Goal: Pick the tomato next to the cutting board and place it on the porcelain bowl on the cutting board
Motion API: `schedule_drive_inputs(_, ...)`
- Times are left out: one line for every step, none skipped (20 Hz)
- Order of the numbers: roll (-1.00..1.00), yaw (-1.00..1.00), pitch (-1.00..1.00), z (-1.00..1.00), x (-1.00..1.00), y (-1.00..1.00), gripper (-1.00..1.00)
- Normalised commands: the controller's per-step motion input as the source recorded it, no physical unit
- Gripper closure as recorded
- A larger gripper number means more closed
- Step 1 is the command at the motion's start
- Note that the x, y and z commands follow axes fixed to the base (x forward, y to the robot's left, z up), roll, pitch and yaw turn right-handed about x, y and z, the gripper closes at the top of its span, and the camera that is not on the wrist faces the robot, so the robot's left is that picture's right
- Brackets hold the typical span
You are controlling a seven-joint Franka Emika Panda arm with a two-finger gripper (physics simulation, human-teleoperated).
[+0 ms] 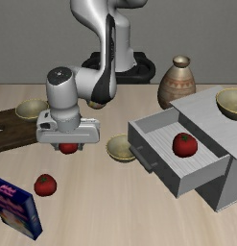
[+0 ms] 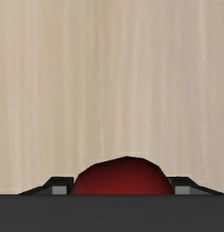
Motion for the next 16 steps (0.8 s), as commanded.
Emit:
schedule_drive_inputs(0.00, 0.00, 0.00, 0.00, 0.00, 0.00, 1.00)
schedule_drive_inputs(0.00, 0.00, 0.00, 0.00, 0.00, 0.00, 1.00)
schedule_drive_inputs(0.00, 0.00, 0.00, 0.00, 0.00, 0.00, 1.00)
schedule_drive_inputs(0.00, 0.00, 0.00, 0.00, 0.00, 0.00, 1.00)
schedule_drive_inputs(0.00, 0.00, 0.00, 0.00, 0.00, 0.00, 1.00)
schedule_drive_inputs(0.00, 0.00, 0.00, 1.00, 0.00, 0.00, 1.00)
schedule_drive_inputs(0.00, 0.00, 0.00, 1.00, 0.00, 0.00, 1.00)
schedule_drive_inputs(0.00, 0.00, 0.00, 1.00, 0.00, 0.00, 1.00)
schedule_drive_inputs(0.00, 0.00, 0.00, 1.00, 0.00, 0.00, 1.00)
schedule_drive_inputs(0.00, 0.00, 0.00, 1.00, 0.00, 0.00, 1.00)
schedule_drive_inputs(0.00, 0.00, 0.00, 1.00, 0.00, 0.00, 1.00)
schedule_drive_inputs(0.00, 0.00, 0.00, 1.00, 0.00, 0.00, 1.00)
schedule_drive_inputs(0.00, 0.00, 0.00, 1.00, 0.00, 0.00, 1.00)
schedule_drive_inputs(0.00, 0.00, 0.00, 1.00, 0.00, 0.00, 1.00)
schedule_drive_inputs(0.00, 0.00, 0.00, 1.00, 0.00, 0.00, 1.00)
schedule_drive_inputs(0.00, 0.00, 0.00, 1.00, 0.00, 0.00, 1.00)
